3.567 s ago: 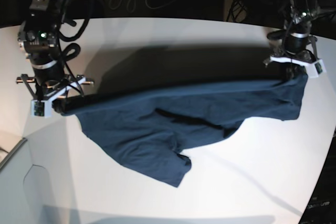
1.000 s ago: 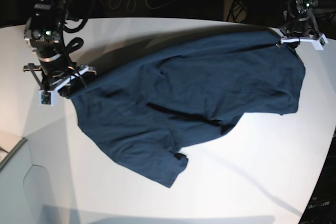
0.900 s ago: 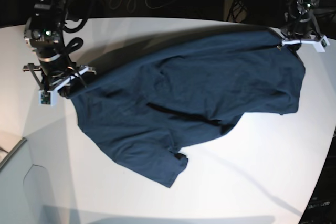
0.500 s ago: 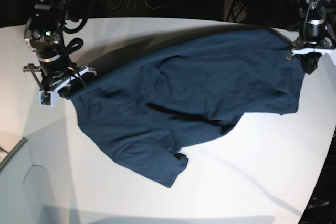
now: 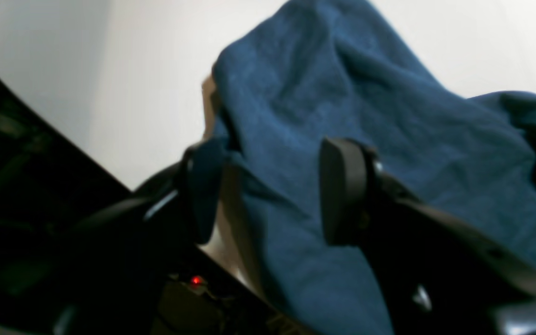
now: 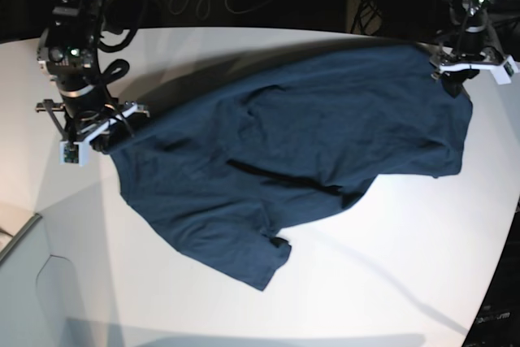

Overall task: Layout the t-shirt on the table in an organized manner, then fold the t-shirt properly
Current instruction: 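Pull the t-shirt taut between both grippers, adjusting the left grip, then lift the t-shirt with both grippers and flap it down flat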

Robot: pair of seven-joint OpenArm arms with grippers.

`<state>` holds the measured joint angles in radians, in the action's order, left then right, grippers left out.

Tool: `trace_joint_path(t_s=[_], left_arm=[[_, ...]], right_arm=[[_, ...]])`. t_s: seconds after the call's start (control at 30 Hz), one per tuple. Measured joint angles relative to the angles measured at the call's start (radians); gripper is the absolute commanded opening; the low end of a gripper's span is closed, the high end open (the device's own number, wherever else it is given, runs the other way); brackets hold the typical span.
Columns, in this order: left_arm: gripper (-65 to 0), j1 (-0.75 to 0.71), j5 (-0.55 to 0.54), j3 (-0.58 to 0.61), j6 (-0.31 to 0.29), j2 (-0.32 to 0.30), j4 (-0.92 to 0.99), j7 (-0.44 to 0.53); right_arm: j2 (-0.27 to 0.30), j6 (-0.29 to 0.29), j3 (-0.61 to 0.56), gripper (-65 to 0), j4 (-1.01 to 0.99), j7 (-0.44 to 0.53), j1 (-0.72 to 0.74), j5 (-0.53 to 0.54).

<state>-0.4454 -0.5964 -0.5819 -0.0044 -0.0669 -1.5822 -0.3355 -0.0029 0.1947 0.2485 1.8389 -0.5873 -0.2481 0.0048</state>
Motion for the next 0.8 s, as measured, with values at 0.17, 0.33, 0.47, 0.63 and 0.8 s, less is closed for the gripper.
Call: trace_joint_path(t_s=[0.17, 0.33, 0.47, 0.63, 0.8], left_arm=[[-32.2, 0.053, 0.000, 0.000, 0.003, 0.001, 0.112, -0.005], [-41.9, 0.056, 0.000, 0.002, 0.004, 0.001, 0.119, -0.004], [-58.5, 0.058, -0.001, 0.002, 0.004, 0.001, 0.127, -0.004], [-64.6, 0.058, 0.000, 0.002, 0.004, 0.001, 0.128, -0.004], [-64.8, 0.047, 0.000, 0.002, 0.005, 0.001, 0.106, -0.007]], right_arm=[[0.000, 0.000, 0.000, -65.0, 0.000, 0.001, 0.000, 0.000], [0.000, 0.000, 0.000, -65.0, 0.000, 0.000, 0.000, 0.000], [0.001, 0.000, 0.002, -65.0, 0.000, 0.000, 0.000, 0.000], [0.001, 0.000, 0.002, -65.0, 0.000, 0.000, 0.000, 0.000], [0.001, 0.000, 0.002, -65.0, 0.000, 0.000, 0.000, 0.000]])
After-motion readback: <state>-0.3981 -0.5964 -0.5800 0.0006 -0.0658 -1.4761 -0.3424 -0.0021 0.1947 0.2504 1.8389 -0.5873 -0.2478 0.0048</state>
